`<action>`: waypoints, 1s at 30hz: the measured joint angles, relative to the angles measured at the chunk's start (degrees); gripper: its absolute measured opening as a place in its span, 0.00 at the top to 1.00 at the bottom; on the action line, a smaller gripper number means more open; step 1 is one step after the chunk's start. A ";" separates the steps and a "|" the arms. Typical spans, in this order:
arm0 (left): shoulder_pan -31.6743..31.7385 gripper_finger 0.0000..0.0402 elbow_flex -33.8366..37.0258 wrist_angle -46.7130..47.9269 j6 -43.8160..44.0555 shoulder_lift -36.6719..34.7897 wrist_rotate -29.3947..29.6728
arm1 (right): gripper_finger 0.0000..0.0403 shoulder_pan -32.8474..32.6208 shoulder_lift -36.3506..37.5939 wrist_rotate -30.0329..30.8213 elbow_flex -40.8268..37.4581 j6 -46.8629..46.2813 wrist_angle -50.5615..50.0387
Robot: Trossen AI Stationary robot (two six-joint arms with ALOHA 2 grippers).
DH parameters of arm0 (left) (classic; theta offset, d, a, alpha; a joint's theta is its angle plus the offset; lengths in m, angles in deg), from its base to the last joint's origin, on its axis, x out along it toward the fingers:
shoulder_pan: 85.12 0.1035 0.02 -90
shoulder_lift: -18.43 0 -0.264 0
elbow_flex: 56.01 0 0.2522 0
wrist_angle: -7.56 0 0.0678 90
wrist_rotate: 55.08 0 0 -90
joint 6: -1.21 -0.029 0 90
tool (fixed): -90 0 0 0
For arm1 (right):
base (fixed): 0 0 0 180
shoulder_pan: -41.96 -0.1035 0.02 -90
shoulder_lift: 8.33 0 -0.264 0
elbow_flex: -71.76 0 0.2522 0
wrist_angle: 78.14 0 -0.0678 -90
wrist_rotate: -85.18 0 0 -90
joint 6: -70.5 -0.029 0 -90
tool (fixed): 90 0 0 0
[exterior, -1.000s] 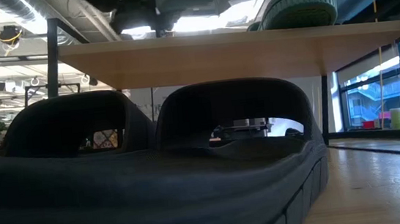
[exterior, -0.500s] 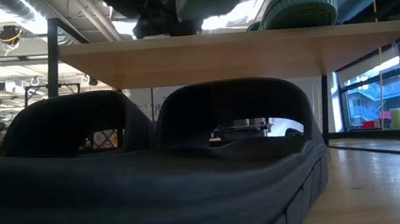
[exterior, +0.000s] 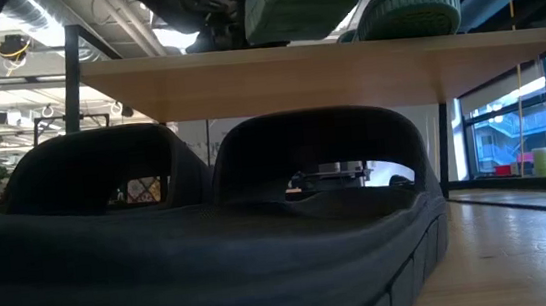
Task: Pick and place slides into the shelf
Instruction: Put green slipper on the shelf
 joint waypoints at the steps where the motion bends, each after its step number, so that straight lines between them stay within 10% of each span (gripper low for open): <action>1: 0.00 0.92 0.00 0.01 -0.17 0.00 0.09 | 0.78 0.00 0.00 0.00 -0.01 -0.01 0.00; 30: 0.00 0.84 0.02 5.27 -5.77 0.37 13.95 | 0.78 0.00 -0.02 -0.20 -0.01 -0.30 0.15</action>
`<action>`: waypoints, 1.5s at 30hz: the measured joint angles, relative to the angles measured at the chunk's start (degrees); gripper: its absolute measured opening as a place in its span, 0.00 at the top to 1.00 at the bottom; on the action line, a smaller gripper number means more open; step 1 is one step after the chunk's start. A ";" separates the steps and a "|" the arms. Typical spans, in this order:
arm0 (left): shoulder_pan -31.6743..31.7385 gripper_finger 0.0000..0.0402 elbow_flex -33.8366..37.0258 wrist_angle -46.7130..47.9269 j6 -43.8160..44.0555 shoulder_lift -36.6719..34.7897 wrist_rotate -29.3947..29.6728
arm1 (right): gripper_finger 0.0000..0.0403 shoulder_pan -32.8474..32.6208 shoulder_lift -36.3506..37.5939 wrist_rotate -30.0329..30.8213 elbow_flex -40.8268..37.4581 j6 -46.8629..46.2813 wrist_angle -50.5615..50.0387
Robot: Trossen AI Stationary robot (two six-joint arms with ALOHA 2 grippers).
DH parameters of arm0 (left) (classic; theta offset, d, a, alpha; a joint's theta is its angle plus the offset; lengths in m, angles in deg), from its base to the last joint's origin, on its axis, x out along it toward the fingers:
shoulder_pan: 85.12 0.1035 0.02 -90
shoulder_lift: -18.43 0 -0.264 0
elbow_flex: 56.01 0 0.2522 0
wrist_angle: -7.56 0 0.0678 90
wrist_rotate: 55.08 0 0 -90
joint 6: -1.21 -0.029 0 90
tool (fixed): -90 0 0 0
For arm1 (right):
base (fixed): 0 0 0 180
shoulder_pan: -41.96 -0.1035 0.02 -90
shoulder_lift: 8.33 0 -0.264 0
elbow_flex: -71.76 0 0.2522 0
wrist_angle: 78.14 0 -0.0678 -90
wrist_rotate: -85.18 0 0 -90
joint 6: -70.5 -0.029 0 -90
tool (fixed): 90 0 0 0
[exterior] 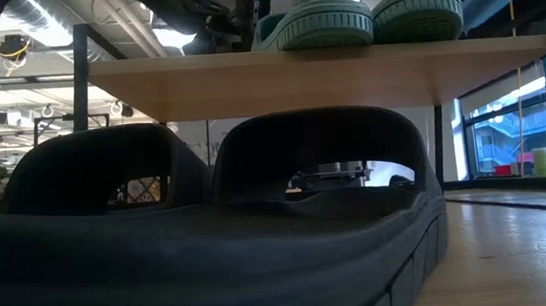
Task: Pick and place slides into the shelf
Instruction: Put green slipper on the shelf
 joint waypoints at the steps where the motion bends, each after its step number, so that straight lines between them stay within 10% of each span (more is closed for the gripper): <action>1: 0.01 0.85 0.00 0.00 -0.03 0.00 0.01 | 0.78 0.00 0.00 0.00 0.00 -0.04 0.00; 34: 2.34 0.75 0.02 -1.56 -0.20 -0.04 2.16 | 0.78 -0.02 0.00 -1.51 0.01 -0.18 0.01; 45: 2.66 0.50 0.02 -2.63 0.21 -0.07 3.04 | 0.78 -0.02 -0.01 -1.51 0.00 -1.23 0.01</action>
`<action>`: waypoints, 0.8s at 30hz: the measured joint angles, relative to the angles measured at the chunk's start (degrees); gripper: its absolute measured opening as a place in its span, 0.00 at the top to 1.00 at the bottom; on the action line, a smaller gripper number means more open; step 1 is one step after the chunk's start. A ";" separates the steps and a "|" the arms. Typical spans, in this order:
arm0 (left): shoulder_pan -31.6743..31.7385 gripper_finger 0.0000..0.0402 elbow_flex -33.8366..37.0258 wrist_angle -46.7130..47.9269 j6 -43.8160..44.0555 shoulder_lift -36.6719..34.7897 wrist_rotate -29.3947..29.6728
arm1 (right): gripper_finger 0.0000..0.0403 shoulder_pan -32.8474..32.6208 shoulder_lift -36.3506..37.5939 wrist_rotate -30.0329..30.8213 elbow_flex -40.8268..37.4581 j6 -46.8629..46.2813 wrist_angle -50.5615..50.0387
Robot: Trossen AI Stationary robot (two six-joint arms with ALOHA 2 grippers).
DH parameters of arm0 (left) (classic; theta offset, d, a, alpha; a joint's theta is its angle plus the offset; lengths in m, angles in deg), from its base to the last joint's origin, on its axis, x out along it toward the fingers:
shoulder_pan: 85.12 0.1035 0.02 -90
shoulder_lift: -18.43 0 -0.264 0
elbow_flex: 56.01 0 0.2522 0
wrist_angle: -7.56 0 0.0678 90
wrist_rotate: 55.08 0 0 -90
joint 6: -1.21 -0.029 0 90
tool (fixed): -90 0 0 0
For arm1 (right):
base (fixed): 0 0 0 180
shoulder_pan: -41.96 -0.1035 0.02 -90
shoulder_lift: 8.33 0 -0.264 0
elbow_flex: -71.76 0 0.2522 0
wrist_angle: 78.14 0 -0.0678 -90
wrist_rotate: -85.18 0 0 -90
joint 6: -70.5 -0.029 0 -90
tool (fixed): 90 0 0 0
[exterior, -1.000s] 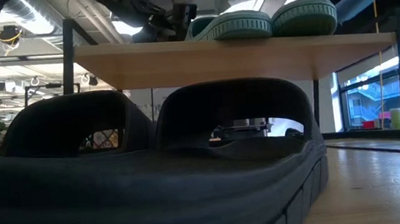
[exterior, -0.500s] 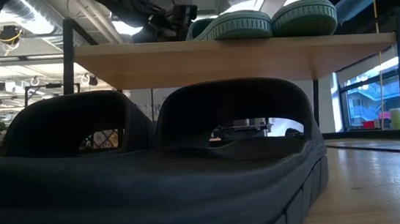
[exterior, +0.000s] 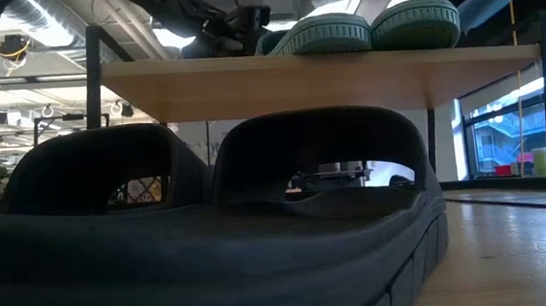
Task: Pick and place slides into the shelf
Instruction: Put green slipper on the shelf, then put the left black slipper under the shelf
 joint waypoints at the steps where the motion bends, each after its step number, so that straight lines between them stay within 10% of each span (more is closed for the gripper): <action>1: 0.22 0.48 0.00 0.00 -0.02 0.00 0.66 | 0.78 0.00 0.00 0.00 0.00 0.00 0.00; 24: 1.29 0.44 0.00 -0.55 -16.40 -11.20 7.35 | 0.78 0.01 -0.03 -1.37 0.00 0.26 -0.01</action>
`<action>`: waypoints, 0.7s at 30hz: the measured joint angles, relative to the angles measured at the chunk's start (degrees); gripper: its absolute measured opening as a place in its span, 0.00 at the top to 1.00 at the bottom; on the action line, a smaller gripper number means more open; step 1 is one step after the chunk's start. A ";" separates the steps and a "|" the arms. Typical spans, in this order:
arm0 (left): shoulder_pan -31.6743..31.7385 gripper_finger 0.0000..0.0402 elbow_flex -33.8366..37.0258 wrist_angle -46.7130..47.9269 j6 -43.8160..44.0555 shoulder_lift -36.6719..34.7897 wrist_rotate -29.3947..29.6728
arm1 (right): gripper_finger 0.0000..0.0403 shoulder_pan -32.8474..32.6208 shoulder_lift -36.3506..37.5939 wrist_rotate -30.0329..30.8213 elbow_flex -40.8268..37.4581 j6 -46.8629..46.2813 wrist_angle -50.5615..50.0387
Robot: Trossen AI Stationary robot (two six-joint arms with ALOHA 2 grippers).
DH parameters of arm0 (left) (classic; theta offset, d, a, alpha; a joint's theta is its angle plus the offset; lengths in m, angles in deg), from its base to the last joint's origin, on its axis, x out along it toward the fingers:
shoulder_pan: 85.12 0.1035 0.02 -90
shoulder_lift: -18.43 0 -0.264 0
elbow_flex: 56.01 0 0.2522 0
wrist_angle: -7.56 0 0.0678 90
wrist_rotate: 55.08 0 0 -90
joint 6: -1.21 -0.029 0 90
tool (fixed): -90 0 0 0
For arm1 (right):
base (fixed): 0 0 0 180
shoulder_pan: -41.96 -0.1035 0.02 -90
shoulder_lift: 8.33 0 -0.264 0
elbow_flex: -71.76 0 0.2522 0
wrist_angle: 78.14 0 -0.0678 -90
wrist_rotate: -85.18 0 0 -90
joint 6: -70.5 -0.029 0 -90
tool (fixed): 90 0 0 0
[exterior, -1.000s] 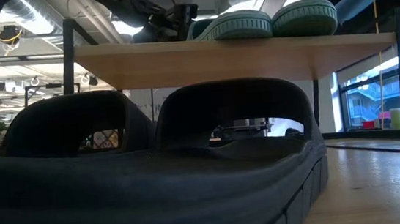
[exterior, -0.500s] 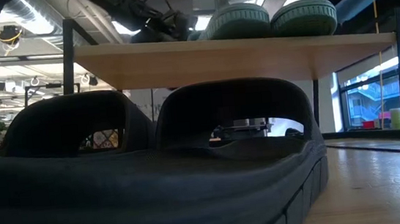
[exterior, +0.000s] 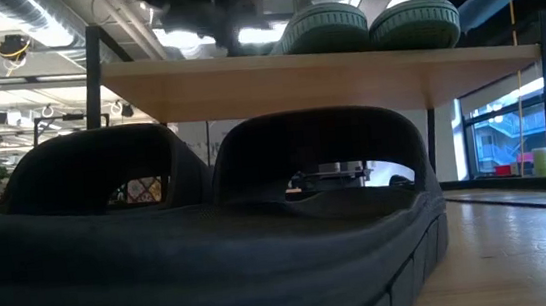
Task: Pick and place slides into the shelf
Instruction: Put the left black slipper under the shelf
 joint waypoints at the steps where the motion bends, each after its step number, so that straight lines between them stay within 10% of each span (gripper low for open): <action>1: -1.62 0.44 -0.03 -0.01 -0.42 -1.11 0.45 | 0.78 0.01 0.00 0.02 0.00 0.00 -0.01; 21: -30.34 0.44 -0.10 13.82 7.19 -2.28 41.71 | 0.78 0.00 -0.09 0.04 0.00 4.67 5.30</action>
